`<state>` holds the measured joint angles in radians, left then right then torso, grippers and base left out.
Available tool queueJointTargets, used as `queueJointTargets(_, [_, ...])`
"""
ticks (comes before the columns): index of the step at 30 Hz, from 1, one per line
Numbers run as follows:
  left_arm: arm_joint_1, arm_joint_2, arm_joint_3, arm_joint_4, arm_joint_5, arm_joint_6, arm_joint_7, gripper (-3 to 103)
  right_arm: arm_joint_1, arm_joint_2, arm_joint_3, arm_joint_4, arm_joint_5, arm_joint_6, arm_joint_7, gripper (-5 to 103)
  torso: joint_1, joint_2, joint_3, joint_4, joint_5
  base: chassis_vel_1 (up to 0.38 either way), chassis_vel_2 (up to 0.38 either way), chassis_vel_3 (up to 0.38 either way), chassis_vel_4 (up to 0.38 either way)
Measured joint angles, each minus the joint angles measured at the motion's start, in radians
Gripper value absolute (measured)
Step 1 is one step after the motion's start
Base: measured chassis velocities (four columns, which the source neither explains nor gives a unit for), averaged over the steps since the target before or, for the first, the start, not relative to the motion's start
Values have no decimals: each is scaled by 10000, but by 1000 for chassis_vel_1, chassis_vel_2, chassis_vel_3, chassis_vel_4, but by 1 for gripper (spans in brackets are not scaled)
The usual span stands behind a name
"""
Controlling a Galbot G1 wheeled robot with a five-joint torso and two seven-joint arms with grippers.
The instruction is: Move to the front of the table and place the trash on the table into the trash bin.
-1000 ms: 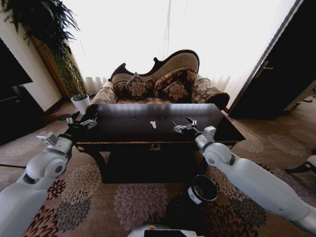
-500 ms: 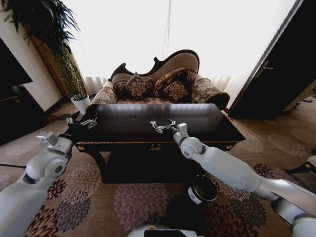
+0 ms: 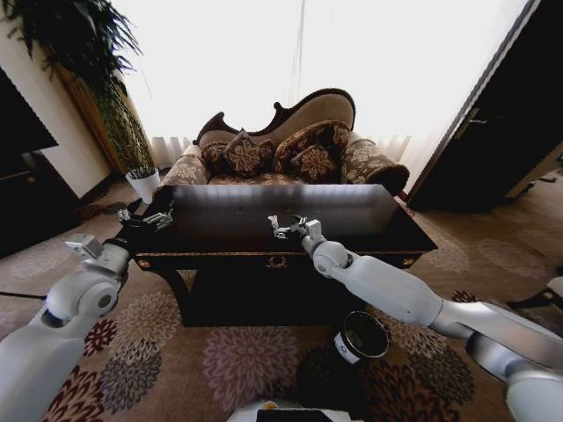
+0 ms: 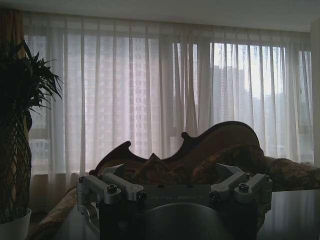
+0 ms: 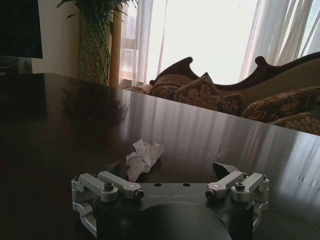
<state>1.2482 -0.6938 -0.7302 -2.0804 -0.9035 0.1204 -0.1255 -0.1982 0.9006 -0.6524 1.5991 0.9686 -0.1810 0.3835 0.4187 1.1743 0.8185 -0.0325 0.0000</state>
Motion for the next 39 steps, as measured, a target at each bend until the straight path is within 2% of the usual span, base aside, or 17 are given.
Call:
queueJointTargets(4, [0, -1, 0, 0, 0, 0, 0, 100, 5, 47, -62, -127, -9, 69, -47, 101, 0, 0, -1, 1, -1, 0, 0, 0, 0])
queueJointTargets(5, [0, 0, 0, 0, 0, 0, 0, 100, 1, 51, -109, -140, -32, 129, -87, 97, 0, 0, -2, 0, 0, 0, 0, 0, 0])
queueJointTargets(6, [0, 0, 0, 0, 0, 0, 0, 100, 1, 51, -109, -140, -32, 129, -87, 97, 0, 0, -2, 0, 0, 0, 0, 0, 0])
queueJointTargets(8, [0, 0, 0, 0, 0, 0, 0, 100, -15, 38, -138, -124, -77, 178, -124, 87, 0, 1, -2, 0, 0, 0, 0, 0, 0])
queueJointTargets(11, [0, 0, 0, 0, 0, 0, 0, 100, -26, 34, -143, -119, -99, 196, -129, 82, -1, 1, -2, 1, 0, 0, 0, 0, 0])
queueJointTargets(14, [0, 0, 0, 0, 0, 0, 0, 100, -30, 29, -149, -122, -108, 203, -122, 65, 0, 0, -2, 3, 0, 0, 0, 0, 0])
queueJointTargets(17, [0, 0, 0, 0, 1, -1, 0, 100, -47, 23, -150, -113, -131, 206, -90, 60, -1, 0, -1, 2, 0, 0, 0, 0, 0])
queueJointTargets(19, [0, 0, 0, 0, 0, 0, 0, 100, -89, 6, -150, -89, -229, 207, -65, 49, 0, 0, -2, 3, 0, 0, 0, 0, 0])
queueJointTargets(20, [0, 0, 0, 0, 0, 0, 0, 100, -89, 6, -150, -89, -229, 207, -65, 49, 0, 0, -2, 3, 0, 0, 0, 0, 0])
queueJointTargets(22, [0, 0, 0, 0, 0, 0, 0, 100, -199, -25, -119, -60, -316, 214, 1, 38, -1, 1, -3, 2, 0, 0, 0, 0, 0])
queueJointTargets(23, [0, 0, 0, 0, 0, 0, 0, 100, -222, -36, -107, -56, -329, 216, 10, 38, -1, 2, -3, 1, 0, 0, 0, 0, 0])
queueJointTargets(24, [0, 0, 0, 0, 0, 0, 1, 100, -270, -65, -88, -35, -351, 223, 21, 27, -1, 2, -3, 1, 0, 0, 0, 0, 0])
queueJointTargets(26, [0, 0, 0, 0, 0, 0, 0, 100, -306, -90, -68, -7, -354, 226, 29, 27, -2, 1, -4, 1, 0, 0, 0, 0, 0])
queueJointTargets(29, [0, 0, 0, 0, 0, 0, 0, 100, -368, -166, -37, 95, -360, 225, 60, 12, -1, 2, -2, 1, 0, 0, 0, 0, 0])
queueJointTargets(30, [0, 0, 0, 0, 0, 0, 0, 100, -368, -166, -37, 95, -360, 225, 60, 12, -1, 2, -2, 1, 0, 0, 0, 0, 0])
queueJointTargets(32, [0, 0, 0, 0, 0, 0, 0, 100, -431, -228, 0, 188, -361, 225, 91, 3, -1, 1, -1, 0, 0, 0, 0, 0, 0])
queueJointTargets(39, [0, 0, 0, 0, 0, 0, 1, 100, -702, -497, 242, 566, -342, 181, 205, 0, 0, 1, 0, 1, 0, 0, 0, 0, 0])
